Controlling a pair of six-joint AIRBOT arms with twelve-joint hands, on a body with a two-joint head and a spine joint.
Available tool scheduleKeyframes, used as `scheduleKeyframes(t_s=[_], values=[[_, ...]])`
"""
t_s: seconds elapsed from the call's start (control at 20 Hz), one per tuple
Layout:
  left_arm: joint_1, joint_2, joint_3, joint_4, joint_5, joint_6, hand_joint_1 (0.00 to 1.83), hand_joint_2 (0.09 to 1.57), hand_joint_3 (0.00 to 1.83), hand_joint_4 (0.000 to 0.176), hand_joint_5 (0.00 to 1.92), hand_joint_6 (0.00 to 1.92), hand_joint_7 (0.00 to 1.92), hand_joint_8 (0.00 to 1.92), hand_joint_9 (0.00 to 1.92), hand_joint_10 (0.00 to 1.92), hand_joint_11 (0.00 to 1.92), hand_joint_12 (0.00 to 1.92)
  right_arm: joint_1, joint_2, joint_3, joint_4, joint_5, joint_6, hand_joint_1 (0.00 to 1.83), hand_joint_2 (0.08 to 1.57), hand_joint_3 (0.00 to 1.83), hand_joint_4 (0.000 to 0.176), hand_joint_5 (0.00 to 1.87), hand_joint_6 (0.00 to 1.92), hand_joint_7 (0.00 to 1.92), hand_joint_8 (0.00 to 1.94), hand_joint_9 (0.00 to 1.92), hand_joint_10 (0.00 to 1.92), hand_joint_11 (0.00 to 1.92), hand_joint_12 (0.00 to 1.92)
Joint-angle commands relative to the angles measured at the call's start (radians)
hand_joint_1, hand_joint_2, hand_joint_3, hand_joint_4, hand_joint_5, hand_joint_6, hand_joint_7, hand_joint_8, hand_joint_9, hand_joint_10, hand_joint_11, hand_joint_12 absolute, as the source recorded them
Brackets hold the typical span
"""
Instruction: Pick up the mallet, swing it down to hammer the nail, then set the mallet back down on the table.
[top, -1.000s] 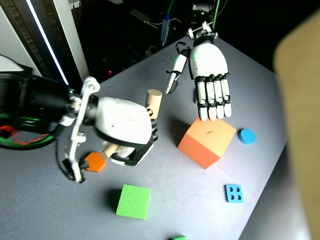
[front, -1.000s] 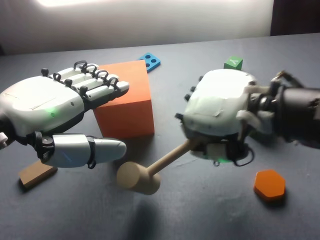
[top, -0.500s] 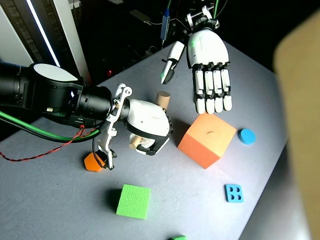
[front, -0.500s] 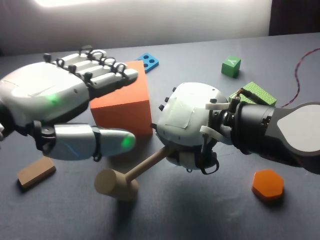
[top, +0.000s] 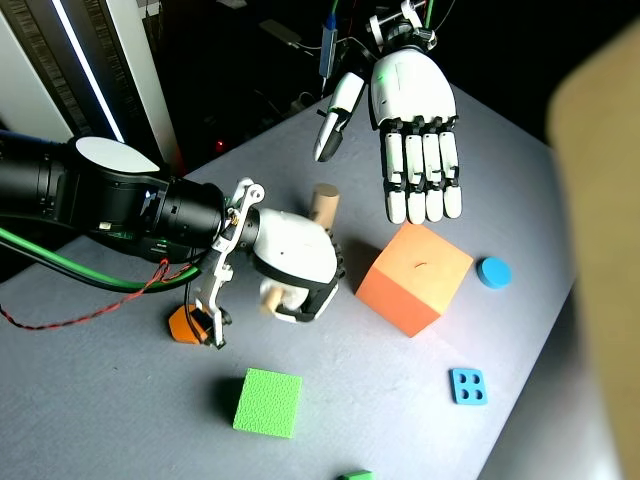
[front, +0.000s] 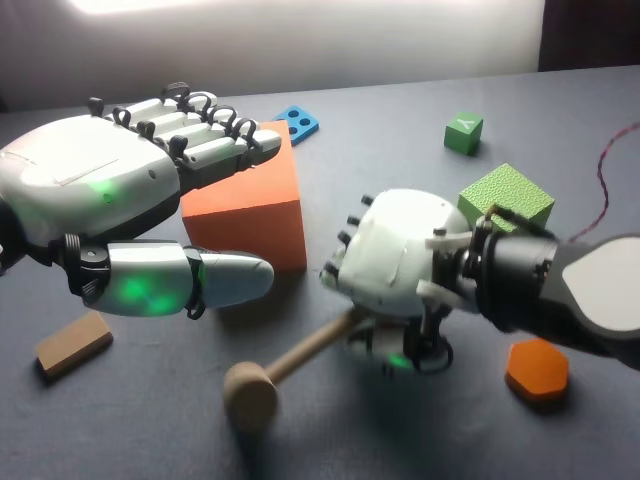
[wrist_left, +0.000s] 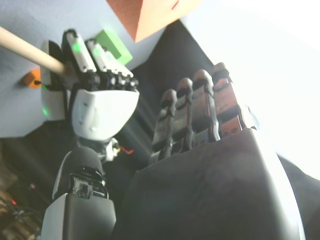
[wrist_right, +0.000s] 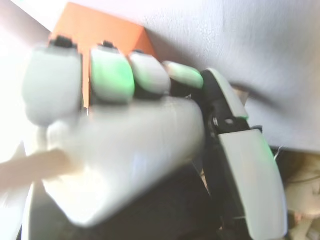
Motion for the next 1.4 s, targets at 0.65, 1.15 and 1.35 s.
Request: scheduleKeyframes(t_s=[0.65,1.15,1.35], values=[[-0.024,0.010,-0.007,-0.007,-0.106,-0.001,0.00,1.17,0.00,0.000,0.05,0.00,0.05,0.00,0.03,0.00,0.00,0.00,0.026,0.170,-0.146,-0.032,-0.042,0.044,0.00,1.12,0.00,0.000,0.45,0.14,0.26,0.83,0.31,0.74,0.05,1.04],[-0.059,0.010,-0.011,-0.007,-0.073,0.000,0.00,1.18,0.00,0.000,0.03,0.00,0.02,0.00,0.01,0.00,0.00,0.00,0.188,0.544,-0.377,0.475,0.032,0.009,0.03,1.15,0.00,0.000,0.49,0.11,0.24,0.98,0.28,0.92,0.03,1.18],[-0.065,0.010,-0.013,-0.007,-0.067,0.001,0.00,1.18,0.00,0.000,0.05,0.01,0.14,0.01,0.16,0.00,0.01,0.20,0.183,0.554,-0.381,0.475,0.033,-0.017,0.04,1.17,0.00,0.000,0.31,0.51,0.17,1.12,0.23,1.11,0.05,1.31]])
